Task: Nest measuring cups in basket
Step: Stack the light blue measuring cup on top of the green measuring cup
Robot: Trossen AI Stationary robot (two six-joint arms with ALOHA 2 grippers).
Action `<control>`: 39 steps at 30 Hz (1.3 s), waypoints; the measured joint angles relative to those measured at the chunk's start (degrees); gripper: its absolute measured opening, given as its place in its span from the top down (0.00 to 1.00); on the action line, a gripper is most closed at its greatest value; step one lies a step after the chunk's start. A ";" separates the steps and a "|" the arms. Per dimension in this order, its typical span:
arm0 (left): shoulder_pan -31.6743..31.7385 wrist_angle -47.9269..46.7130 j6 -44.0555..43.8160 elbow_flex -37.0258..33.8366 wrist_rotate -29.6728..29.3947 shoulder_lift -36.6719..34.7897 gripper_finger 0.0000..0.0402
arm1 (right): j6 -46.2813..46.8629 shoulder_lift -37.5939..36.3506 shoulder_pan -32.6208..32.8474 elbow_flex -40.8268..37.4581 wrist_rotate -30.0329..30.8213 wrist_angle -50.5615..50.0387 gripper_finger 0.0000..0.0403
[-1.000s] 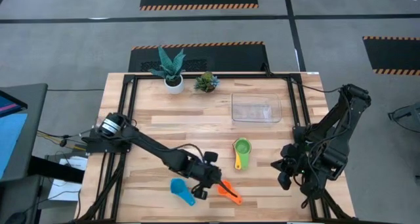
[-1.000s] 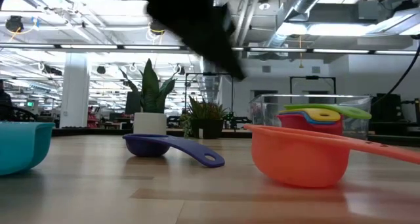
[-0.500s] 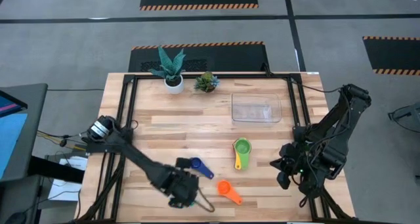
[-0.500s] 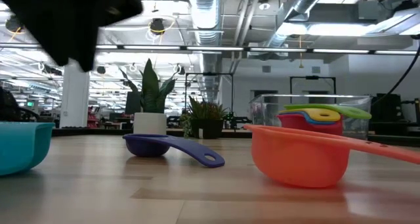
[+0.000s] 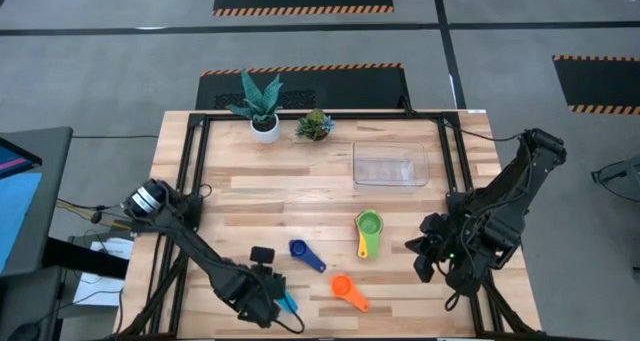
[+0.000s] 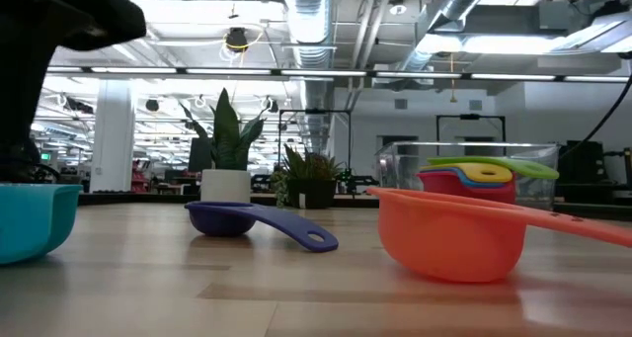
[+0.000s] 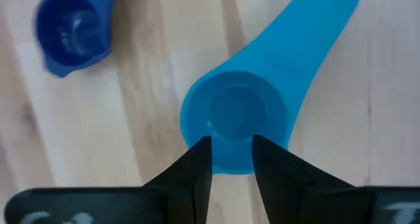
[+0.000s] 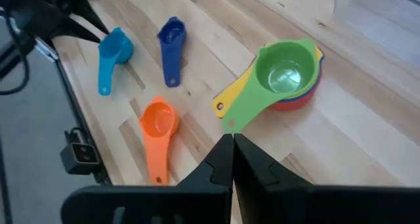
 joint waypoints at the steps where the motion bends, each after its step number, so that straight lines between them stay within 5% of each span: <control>1: 0.04 0.73 0.57 -0.54 0.21 -0.31 0.76 | 0.00 0.00 0.00 0.00 0.04 0.42 0.93; 10: 2.12 3.62 5.37 -7.14 -1.85 -5.26 0.76 | 0.18 0.00 -0.02 0.00 0.15 3.52 0.93; 17: 4.70 15.14 5.97 -17.50 2.78 -12.53 0.76 | 1.90 0.00 -0.17 0.00 0.15 3.51 0.93; 23: 7.05 16.84 7.74 -18.69 4.12 -15.91 0.76 | 1.25 0.00 -2.11 0.00 0.15 3.32 0.93; 28: 8.06 28.01 7.18 -23.08 6.85 -15.89 0.76 | -1.37 -0.01 -4.33 0.00 0.12 3.34 0.93; 39: 7.91 26.80 3.56 -23.48 5.67 -15.67 0.76 | -1.65 -0.01 -5.14 0.00 -0.13 2.88 0.93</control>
